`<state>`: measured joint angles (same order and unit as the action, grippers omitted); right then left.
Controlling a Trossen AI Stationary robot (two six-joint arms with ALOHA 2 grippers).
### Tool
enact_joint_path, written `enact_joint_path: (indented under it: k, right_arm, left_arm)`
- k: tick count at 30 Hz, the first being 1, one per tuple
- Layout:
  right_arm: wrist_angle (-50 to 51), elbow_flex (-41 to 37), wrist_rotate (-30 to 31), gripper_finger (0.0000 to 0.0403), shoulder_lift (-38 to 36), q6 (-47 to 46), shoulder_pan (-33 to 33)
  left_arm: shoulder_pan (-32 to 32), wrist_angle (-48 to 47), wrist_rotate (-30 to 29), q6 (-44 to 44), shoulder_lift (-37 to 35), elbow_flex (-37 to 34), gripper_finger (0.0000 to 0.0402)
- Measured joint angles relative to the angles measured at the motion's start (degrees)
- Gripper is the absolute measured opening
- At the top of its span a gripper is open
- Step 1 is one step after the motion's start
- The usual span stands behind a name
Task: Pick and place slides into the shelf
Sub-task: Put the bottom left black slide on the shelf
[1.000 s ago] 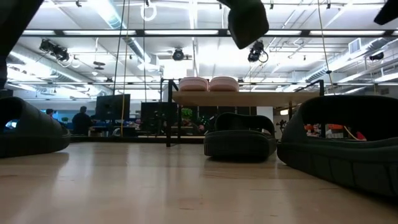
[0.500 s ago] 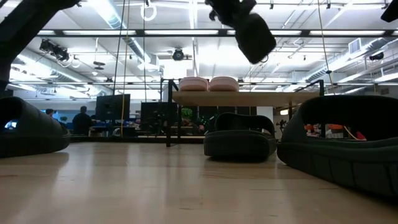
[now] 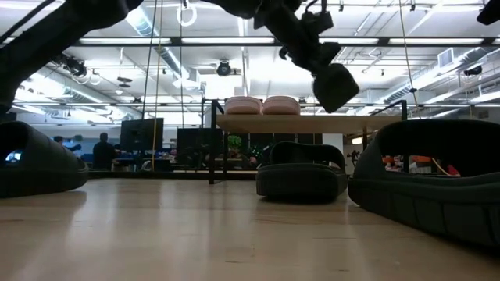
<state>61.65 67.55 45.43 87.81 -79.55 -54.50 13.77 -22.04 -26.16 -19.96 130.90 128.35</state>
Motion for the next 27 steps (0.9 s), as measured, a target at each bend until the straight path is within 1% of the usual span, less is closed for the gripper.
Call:
enact_joint_path:
  k: [2, 4, 9, 19, 23, 27]
  right_arm:
    - [-0.03, 0.00, -0.04, 0.0004, 0.00, 0.00, -0.02]
    - [-0.02, 0.00, -0.02, 0.0004, 0.00, 0.00, -0.04]
    - [-0.02, 0.00, -0.07, 0.0004, 0.00, 0.00, -0.02]
    - [-0.03, 0.00, -0.07, 0.0004, 0.00, -0.30, -0.02]
    - [-0.04, 0.00, -0.08, 0.0004, 0.00, -0.48, -0.02]
    - [-0.04, 0.00, -0.07, 0.0004, 0.00, -0.50, -0.04]
  left_arm:
    - [0.69, -0.61, -2.49, 0.37, 0.34, 0.00, 0.0001]
    - [1.45, -1.22, -3.01, 1.24, 0.39, 0.00, 0.0002]
    - [2.63, -1.97, -3.17, 1.35, 0.36, 0.00, 0.0018]
    - [2.53, -2.32, -2.99, 1.31, 0.36, 0.00, 0.0052]
    - [2.46, -2.32, -2.98, 1.33, 0.35, 0.00, 0.0070]
    - [2.42, -2.89, -2.97, 3.10, 0.34, 0.00, 0.0101]
